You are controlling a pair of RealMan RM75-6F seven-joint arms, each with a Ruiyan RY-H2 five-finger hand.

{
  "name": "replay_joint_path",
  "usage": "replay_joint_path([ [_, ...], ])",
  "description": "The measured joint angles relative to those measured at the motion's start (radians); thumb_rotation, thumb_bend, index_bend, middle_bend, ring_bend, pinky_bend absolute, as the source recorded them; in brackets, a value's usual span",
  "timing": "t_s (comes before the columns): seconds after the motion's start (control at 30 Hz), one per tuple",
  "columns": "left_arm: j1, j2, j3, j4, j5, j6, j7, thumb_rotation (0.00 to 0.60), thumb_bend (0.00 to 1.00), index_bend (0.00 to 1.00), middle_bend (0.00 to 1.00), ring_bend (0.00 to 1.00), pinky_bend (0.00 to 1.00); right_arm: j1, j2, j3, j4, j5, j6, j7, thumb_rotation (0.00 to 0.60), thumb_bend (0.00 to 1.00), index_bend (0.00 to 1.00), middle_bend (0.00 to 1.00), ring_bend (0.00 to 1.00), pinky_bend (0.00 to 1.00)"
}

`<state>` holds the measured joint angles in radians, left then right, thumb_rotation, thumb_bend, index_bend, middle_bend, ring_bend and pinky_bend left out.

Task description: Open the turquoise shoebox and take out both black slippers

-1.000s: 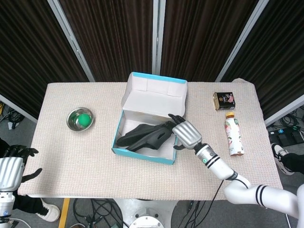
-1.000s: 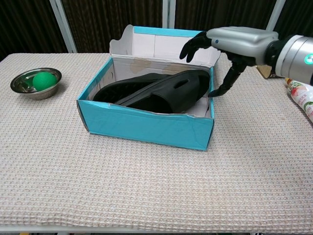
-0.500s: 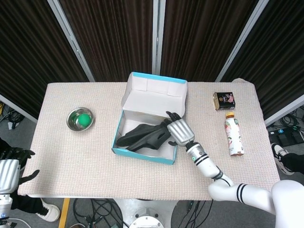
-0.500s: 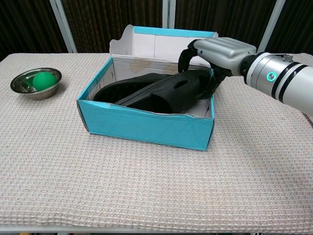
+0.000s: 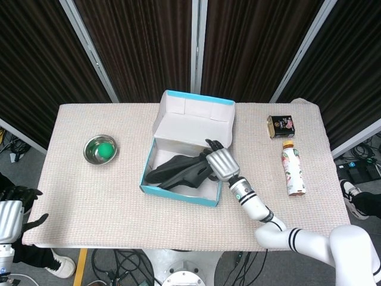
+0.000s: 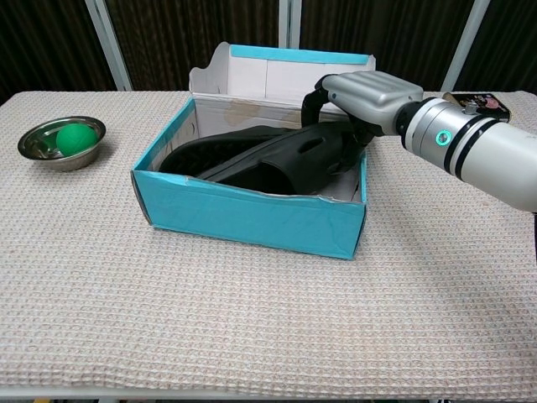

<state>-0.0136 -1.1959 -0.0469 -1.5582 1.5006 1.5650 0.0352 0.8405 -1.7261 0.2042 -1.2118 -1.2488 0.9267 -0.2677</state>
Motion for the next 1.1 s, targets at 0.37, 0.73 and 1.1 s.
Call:
replay_joint_path([
  [0.37, 0.009, -0.005, 0.004, 0.015, -0.001, 0.010, -0.023, 0.600, 0.00, 0.41, 0.45, 0.27, 0.22, 0.011, -0.018, -0.022, 0.058, -0.124, 0.067, 0.063, 0.600, 0.68, 0.67, 0.56, 0.28, 0.19],
  [0.73, -0.001, 0.003, -0.001, 0.004, 0.008, 0.007, -0.012, 0.600, 0.00, 0.41, 0.46, 0.28, 0.22, 0.009, 0.132, -0.003, -0.078, -0.181, 0.113, 0.135, 0.600, 0.71, 0.69, 0.56, 0.28, 0.19],
  [1.1, -0.031, 0.032, -0.017, -0.022, 0.026, -0.004, 0.004, 0.600, 0.00, 0.41, 0.46, 0.27, 0.22, -0.046, 0.286, 0.034, -0.217, -0.207, 0.211, 0.269, 0.600, 0.71, 0.69, 0.56, 0.29, 0.19],
])
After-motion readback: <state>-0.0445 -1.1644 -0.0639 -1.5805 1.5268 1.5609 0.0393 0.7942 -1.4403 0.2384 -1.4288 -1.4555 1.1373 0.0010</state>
